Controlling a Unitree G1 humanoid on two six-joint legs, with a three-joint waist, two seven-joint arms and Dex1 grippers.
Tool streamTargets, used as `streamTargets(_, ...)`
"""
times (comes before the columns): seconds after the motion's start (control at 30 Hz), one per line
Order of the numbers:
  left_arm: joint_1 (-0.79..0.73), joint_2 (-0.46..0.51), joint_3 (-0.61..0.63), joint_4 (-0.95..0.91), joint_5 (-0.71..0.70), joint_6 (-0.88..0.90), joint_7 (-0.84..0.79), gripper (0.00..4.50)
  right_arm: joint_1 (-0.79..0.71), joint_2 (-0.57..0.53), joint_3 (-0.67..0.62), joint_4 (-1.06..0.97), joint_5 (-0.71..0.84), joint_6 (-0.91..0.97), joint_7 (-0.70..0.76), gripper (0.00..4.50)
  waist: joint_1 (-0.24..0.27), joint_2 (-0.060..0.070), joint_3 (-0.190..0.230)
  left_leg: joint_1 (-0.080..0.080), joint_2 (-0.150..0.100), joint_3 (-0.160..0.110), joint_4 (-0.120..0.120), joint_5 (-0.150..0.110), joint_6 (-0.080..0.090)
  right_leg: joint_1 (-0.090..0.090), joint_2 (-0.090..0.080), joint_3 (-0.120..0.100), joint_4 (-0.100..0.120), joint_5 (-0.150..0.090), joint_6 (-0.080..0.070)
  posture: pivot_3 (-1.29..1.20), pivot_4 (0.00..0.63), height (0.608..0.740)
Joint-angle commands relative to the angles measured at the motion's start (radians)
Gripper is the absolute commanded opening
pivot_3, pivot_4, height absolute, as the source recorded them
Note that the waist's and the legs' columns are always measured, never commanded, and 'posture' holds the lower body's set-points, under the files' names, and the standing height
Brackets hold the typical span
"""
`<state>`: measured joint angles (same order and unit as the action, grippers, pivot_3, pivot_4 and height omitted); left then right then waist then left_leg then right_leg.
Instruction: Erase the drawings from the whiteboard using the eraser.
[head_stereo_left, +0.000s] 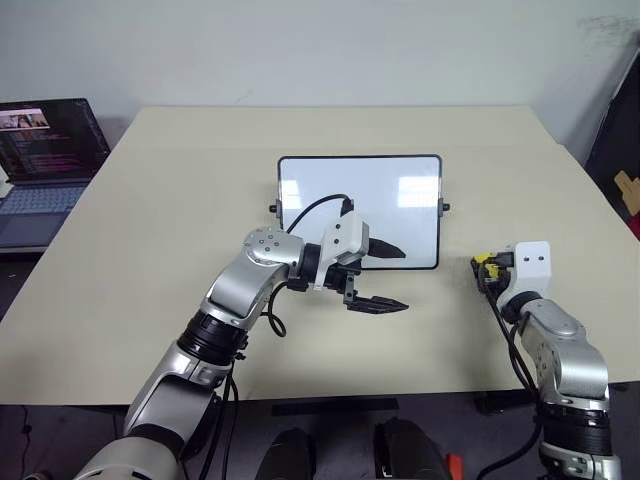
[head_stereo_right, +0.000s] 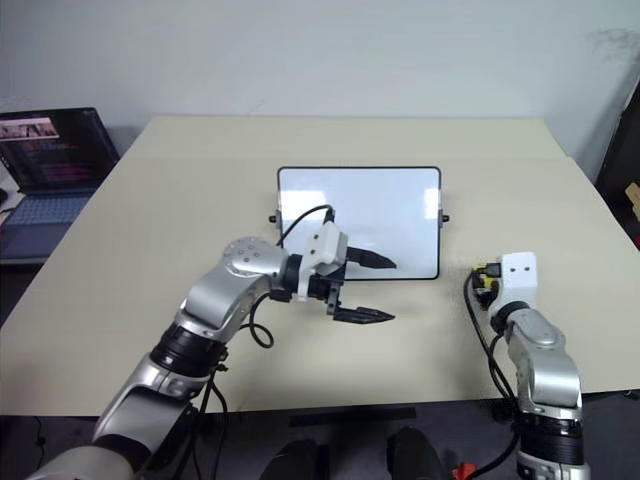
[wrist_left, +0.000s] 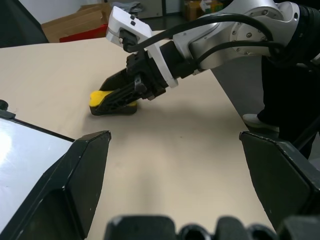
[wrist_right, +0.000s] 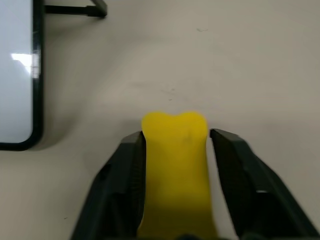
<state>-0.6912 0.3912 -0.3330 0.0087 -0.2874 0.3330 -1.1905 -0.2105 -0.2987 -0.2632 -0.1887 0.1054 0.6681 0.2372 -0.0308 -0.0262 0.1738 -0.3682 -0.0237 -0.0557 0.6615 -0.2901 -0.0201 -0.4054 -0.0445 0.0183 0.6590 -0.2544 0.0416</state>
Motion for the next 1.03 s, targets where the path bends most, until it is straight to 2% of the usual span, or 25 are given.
streamTargets(0.03,0.026,0.019,0.040,-0.049,-0.002,-0.005,0.031,4.50,-0.026,-0.011,-0.023,-0.026,0.036,-0.030,0.003,3.61,-0.002,0.000,0.000,0.000,0.000,0.000,0.000,0.000,0.000,0.000,0.000,0.000,0.000,0.000,0.000,0.00,0.150,0.740)
streamTargets(0.1,0.047,0.028,0.061,-0.061,-0.008,0.007,0.055,4.50,-0.035,-0.011,-0.033,-0.041,0.052,-0.033,0.000,4.32,-0.002,0.000,0.000,0.000,0.000,0.000,0.000,0.000,0.000,0.000,0.000,0.000,0.000,0.000,0.000,0.00,0.150,0.740)
streamTargets(0.13,0.063,0.034,0.075,-0.068,-0.008,0.006,0.071,4.50,-0.041,-0.009,-0.039,-0.054,0.068,-0.042,0.001,4.48,-0.002,0.000,0.000,0.000,0.000,0.000,0.000,0.000,0.000,0.000,0.000,0.000,0.000,0.000,0.000,0.00,0.150,0.740)
streamTargets(0.33,0.212,0.052,0.225,-0.165,-0.038,0.066,0.256,4.50,-0.045,0.012,-0.019,-0.216,0.190,-0.079,0.066,4.48,-0.002,0.001,0.001,0.000,0.001,0.000,0.000,0.000,0.000,0.000,0.000,0.000,0.000,0.000,0.000,0.00,0.150,0.740)
streamTargets(0.4,0.308,0.031,0.322,-0.244,-0.076,0.129,0.368,4.50,0.012,0.015,0.061,-0.304,0.216,-0.070,0.109,4.48,-0.002,0.001,0.000,0.000,0.001,-0.001,0.000,0.000,0.000,0.000,0.000,0.000,0.000,0.000,0.000,0.00,0.150,0.740)
streamTargets(0.5,0.446,-0.042,0.405,-0.375,-0.098,0.205,0.550,4.50,0.134,0.004,0.115,-0.376,0.197,-0.134,0.141,4.48,0.002,0.001,0.000,-0.001,0.001,-0.003,0.000,0.000,0.000,0.000,-0.006,0.000,-0.001,-0.001,0.001,0.00,0.150,0.740)
streamTargets(0.6,0.567,-0.103,0.421,-0.469,-0.059,0.221,0.686,4.50,0.268,-0.023,0.121,-0.354,0.110,-0.299,0.146,4.48,0.020,0.001,0.000,-0.003,-0.003,-0.005,0.001,-0.001,0.001,0.000,-0.009,-0.001,-0.002,-0.001,0.002,0.00,0.150,0.740)
streamTargets(0.67,0.652,-0.132,0.435,-0.501,-0.014,0.194,0.768,4.50,0.378,-0.003,0.110,-0.315,0.070,-0.424,0.129,4.48,0.029,-0.001,-0.001,-0.003,-0.005,-0.004,0.001,-0.001,0.001,0.001,-0.010,-0.001,-0.003,-0.001,0.003,0.00,0.150,0.740)
streamTargets(0.73,0.679,-0.163,0.447,-0.497,0.029,0.174,0.854,4.50,0.446,0.023,0.086,-0.271,0.078,-0.494,0.121,4.48,0.032,-0.001,0.000,-0.002,-0.005,-0.005,0.001,-0.001,0.001,0.002,-0.010,-0.001,-0.003,-0.001,0.003,0.00,0.150,0.740)
streamTargets(0.87,0.705,-0.188,0.458,-0.473,0.099,0.125,0.956,4.50,0.507,0.047,0.052,-0.241,0.147,-0.491,0.138,4.48,0.030,0.000,-0.001,0.000,-0.004,-0.003,0.001,0.000,0.000,0.002,-0.009,-0.001,-0.001,-0.001,0.003,0.00,0.150,0.740)
streamTargets(1.03,0.698,-0.195,0.466,-0.476,0.098,0.135,0.998,4.50,0.460,0.058,0.025,-0.199,0.201,-0.446,0.119,4.48,0.025,0.000,-0.001,0.004,-0.002,-0.001,0.001,0.000,0.000,0.005,-0.008,-0.001,-0.001,-0.002,0.003,0.00,0.150,0.740)
